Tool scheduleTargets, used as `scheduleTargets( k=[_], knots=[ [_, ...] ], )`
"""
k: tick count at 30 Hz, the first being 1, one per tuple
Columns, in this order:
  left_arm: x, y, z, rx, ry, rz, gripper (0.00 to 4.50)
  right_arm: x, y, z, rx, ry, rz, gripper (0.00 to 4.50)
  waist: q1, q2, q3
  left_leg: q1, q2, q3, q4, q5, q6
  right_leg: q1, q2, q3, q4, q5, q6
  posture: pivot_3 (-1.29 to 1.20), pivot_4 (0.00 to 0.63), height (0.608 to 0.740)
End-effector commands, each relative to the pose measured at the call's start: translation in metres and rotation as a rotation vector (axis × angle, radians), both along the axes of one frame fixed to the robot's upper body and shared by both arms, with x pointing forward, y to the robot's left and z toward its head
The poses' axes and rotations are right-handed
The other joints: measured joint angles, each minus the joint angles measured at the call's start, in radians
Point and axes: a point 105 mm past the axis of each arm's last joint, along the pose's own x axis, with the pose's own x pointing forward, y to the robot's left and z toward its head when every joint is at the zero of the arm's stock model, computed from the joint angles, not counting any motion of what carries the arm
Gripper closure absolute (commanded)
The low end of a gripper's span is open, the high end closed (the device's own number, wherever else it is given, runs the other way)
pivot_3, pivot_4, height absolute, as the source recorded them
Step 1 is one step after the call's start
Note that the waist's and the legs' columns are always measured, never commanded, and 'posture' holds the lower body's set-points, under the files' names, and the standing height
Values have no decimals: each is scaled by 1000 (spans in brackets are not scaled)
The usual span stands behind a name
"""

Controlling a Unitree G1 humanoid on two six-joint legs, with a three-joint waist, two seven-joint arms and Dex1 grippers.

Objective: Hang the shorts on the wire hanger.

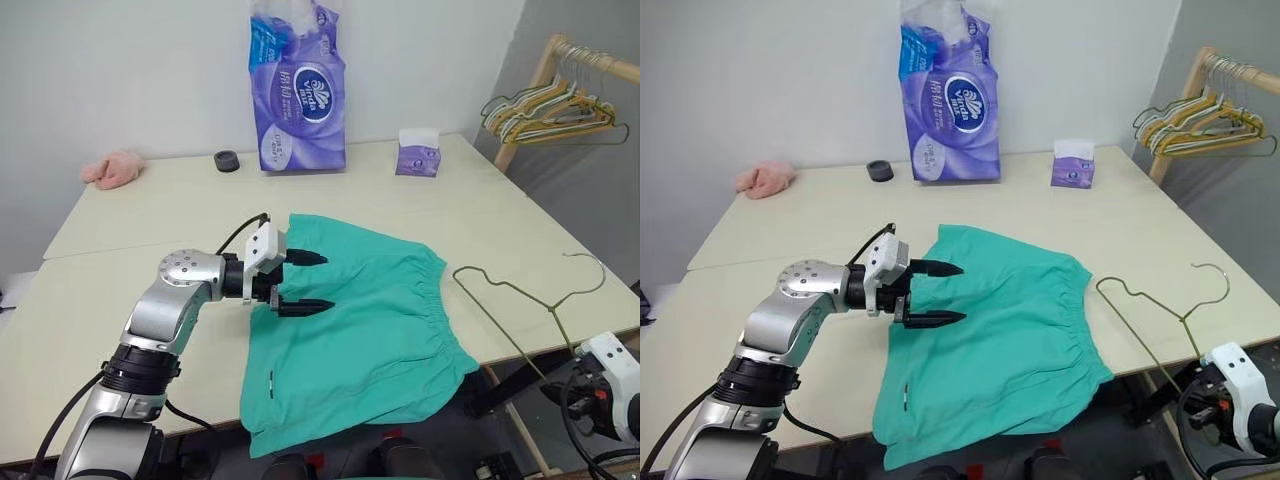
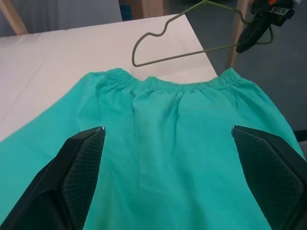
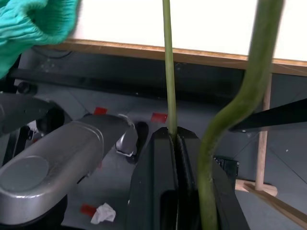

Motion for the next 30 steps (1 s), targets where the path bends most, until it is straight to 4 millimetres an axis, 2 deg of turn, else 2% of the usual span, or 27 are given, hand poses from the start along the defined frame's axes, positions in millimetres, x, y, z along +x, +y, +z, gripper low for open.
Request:
scheduleTargets(
  k=[1, 9, 18, 22, 30],
  knots=[
    [1, -6, 13, 7, -93, -27, 34, 6, 8, 2, 12, -13, 23, 4500, 0, 0, 0, 0, 0, 0, 0, 0, 0, 0, 0, 0, 0, 0, 0, -182, 63, 740],
    [7, -2, 11, 35, -119, -11, 34, 13, 11, -6, 7, 43, 52, 4500, 1, 0, 4, 0, 0, 1, 0, -1, 0, 0, 2, 1, 0, 0, 0, -168, 67, 740],
    [13, 4, 7, 35, -130, 20, 34, 14, 22, 11, 27, 7, 134, 4500, 3, 0, 7, 0, 0, 1, 0, -1, 1, 0, 2, 1, 0, -1, 0, -164, 68, 740],
    [17, 8, 5, 46, -144, 38, 34, 20, 25, 24, -2, -19, 187, 4500, 2, 0, 8, 0, 0, 1, 0, -1, 1, 0, 2, 1, 0, -1, 0, -170, 63, 740],
    [21, 8, 7, 46, -172, 54, 34, 31, 32, 26, -42, -20, 278, 4500, 2, -1, 9, -1, 1, 1, 0, -1, 0, -1, 1, 1, -1, -1, 0, -159, 63, 740]
  ],
)
